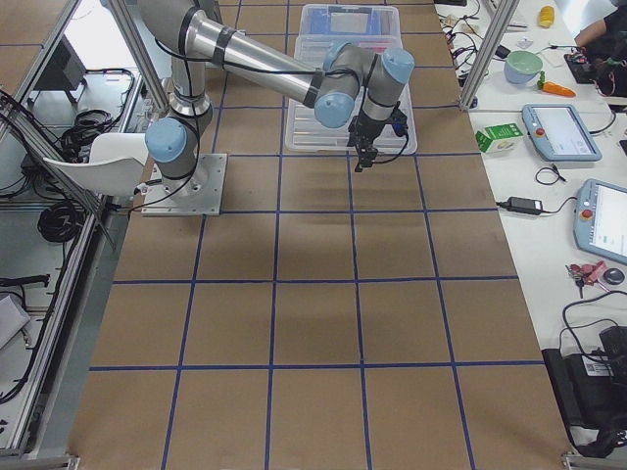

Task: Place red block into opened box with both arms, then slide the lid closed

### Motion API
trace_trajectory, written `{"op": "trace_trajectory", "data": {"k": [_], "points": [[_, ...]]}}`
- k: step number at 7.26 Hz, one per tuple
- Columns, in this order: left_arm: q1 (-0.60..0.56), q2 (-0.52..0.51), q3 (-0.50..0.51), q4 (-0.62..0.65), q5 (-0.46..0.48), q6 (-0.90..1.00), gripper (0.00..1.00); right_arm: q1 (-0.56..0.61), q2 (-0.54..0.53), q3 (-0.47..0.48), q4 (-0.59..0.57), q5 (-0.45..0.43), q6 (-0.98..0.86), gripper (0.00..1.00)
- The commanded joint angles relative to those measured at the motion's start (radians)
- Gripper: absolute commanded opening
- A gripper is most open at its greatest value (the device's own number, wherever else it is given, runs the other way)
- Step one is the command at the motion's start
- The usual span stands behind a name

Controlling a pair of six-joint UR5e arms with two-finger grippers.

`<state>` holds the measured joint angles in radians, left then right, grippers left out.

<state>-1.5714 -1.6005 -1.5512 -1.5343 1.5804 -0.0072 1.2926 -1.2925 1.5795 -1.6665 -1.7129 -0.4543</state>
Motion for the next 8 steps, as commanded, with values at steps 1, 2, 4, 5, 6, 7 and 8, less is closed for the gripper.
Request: {"op": "trace_trajectory", "data": {"k": [1,2,4,5,6,7,8], "points": [[0.089,0.01,0.002,-0.015,0.004,0.074,1.0,-0.004,-0.011,-0.004,0.004,0.015,0.002,1.0],[0.15,0.014,-0.009,-0.032,-0.002,0.134,1.0,-0.001,-0.013,-0.028,0.002,0.018,0.014,1.0],[0.239,-0.001,-0.01,-0.032,-0.006,0.24,1.0,0.007,-0.014,-0.137,0.046,0.03,0.019,1.0],[0.301,-0.016,-0.013,-0.032,-0.008,0.319,1.0,0.014,-0.014,-0.172,0.048,0.033,0.052,1.0],[0.357,-0.041,-0.02,-0.026,-0.01,0.413,1.0,0.019,-0.017,-0.208,0.072,0.033,0.139,1.0],[0.404,-0.067,-0.027,-0.011,-0.038,0.473,1.0,0.034,-0.034,-0.243,0.143,0.036,0.179,1.0],[0.451,-0.111,-0.033,0.053,-0.065,0.554,1.0,0.084,-0.04,-0.254,0.151,0.029,0.221,1.0]]}}
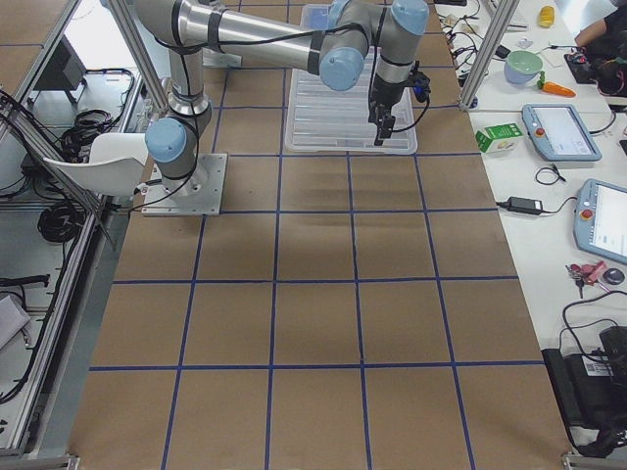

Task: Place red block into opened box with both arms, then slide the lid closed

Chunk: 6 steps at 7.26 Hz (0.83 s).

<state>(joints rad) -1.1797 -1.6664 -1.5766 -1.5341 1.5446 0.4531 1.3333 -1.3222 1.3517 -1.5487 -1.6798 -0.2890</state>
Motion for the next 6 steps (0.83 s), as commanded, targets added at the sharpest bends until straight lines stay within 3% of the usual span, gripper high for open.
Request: {"op": "trace_trajectory", "data": {"k": [1,2,5,6], "points": [[0.084,-0.097,-0.043,0.157,-0.056,0.114,1.0,0.117,-0.005,-0.026,0.032,-0.009,0.196,1.0],[0.1,-0.154,-0.086,0.304,-0.058,0.117,1.0,0.163,-0.014,-0.022,0.036,-0.008,0.236,1.0],[0.103,-0.251,-0.118,0.364,-0.037,0.127,1.0,0.145,-0.046,-0.023,0.03,0.002,0.237,1.0],[0.104,-0.275,-0.12,0.414,0.016,0.14,1.0,0.15,-0.061,-0.023,0.029,0.003,0.241,1.0]]}}
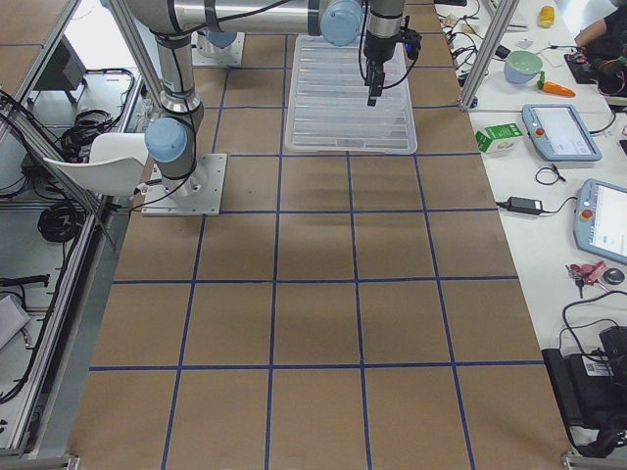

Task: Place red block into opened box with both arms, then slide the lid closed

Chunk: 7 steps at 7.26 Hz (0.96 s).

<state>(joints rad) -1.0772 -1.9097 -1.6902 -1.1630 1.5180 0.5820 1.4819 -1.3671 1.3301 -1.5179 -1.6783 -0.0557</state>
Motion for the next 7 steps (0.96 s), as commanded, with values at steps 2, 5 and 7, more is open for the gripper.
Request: {"op": "trace_trajectory", "data": {"k": [2,5,7], "points": [[0.043,-0.076,-0.013,0.086,0.031,0.041,1.0,-0.005,-0.038,0.008,0.057,0.002,0.028,1.0],[0.036,-0.135,-0.025,0.14,0.03,0.003,1.0,0.005,-0.098,0.05,0.139,0.078,0.031,1.0],[0.033,-0.156,-0.031,0.151,-0.019,-0.001,1.0,0.006,-0.157,0.131,0.127,0.115,0.045,1.0]]}}
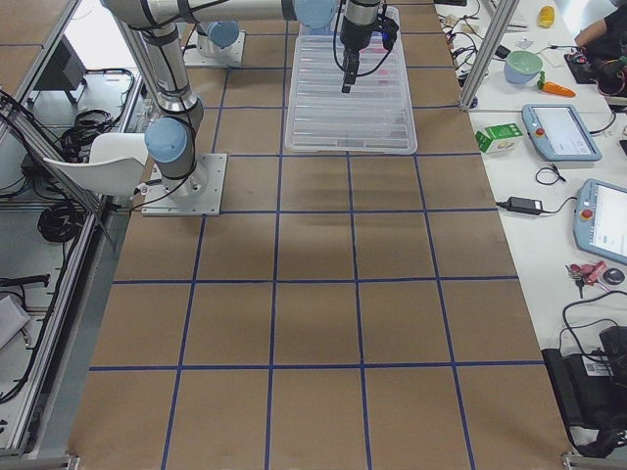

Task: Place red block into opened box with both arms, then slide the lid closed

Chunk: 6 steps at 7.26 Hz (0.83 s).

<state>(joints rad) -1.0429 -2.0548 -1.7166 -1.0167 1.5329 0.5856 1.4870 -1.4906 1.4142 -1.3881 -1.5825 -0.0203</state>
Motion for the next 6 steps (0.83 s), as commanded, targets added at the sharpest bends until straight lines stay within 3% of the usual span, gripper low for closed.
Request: {"op": "trace_trajectory", "data": {"k": [1,2,3,5,6], "points": [[-0.002,-0.019,-0.011,0.007,-0.034,-0.004,1.0,0.001,-0.046,0.073,-0.009,0.022,0.046,1.0],[-0.002,-0.033,-0.011,0.007,-0.033,-0.004,0.85,0.001,-0.046,0.08,-0.034,0.019,0.046,1.0],[-0.002,-0.039,-0.011,0.006,-0.028,-0.004,0.64,0.001,-0.048,0.077,-0.035,0.019,0.046,1.0],[0.0,-0.041,-0.008,0.007,-0.022,-0.003,0.03,0.001,-0.045,0.069,-0.04,0.019,0.037,1.0],[-0.002,-0.033,0.005,0.007,-0.02,-0.001,0.0,0.001,-0.045,0.072,-0.052,0.018,0.036,1.0]]}}
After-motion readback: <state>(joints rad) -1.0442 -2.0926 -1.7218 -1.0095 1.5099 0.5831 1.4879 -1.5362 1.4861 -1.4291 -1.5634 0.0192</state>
